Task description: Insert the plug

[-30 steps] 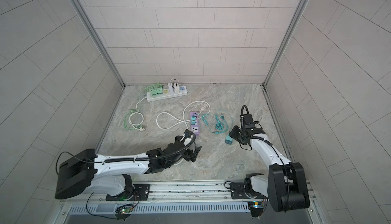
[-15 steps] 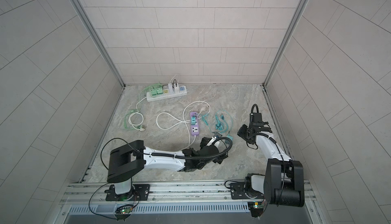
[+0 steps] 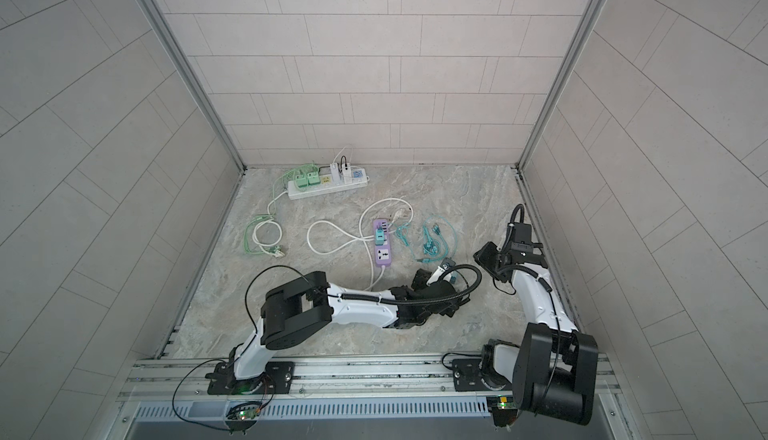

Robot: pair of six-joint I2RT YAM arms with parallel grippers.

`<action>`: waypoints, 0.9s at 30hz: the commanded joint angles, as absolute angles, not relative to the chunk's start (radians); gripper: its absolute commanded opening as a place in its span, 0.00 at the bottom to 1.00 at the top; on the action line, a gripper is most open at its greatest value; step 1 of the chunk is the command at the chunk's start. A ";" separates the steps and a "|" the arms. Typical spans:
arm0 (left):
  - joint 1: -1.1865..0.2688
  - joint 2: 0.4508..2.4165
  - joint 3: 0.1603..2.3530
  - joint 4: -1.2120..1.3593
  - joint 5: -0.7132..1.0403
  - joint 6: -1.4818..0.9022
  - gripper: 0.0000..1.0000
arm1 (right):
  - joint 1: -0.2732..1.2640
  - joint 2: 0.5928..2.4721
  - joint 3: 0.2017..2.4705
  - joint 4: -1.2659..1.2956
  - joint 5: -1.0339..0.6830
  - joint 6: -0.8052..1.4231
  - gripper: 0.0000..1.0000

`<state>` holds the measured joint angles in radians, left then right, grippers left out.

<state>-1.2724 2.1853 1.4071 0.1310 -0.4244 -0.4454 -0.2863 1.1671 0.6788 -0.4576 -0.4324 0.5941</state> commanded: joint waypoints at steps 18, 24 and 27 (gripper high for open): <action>-1.234 2.294 1.527 0.058 -0.343 -0.508 0.72 | -0.313 1.142 0.634 -0.449 -0.501 0.552 0.44; -1.214 2.287 1.478 0.111 -0.314 -0.506 0.47 | -0.313 1.100 0.585 -0.445 -0.553 0.554 0.44; -1.206 2.279 1.457 0.141 -0.295 -0.493 0.41 | -0.312 1.060 0.561 -0.455 -0.577 0.551 0.44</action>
<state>-1.2194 2.2868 1.4963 0.1341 -0.3325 -0.4999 -0.3088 1.0962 0.5800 -0.4381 -0.5430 0.5655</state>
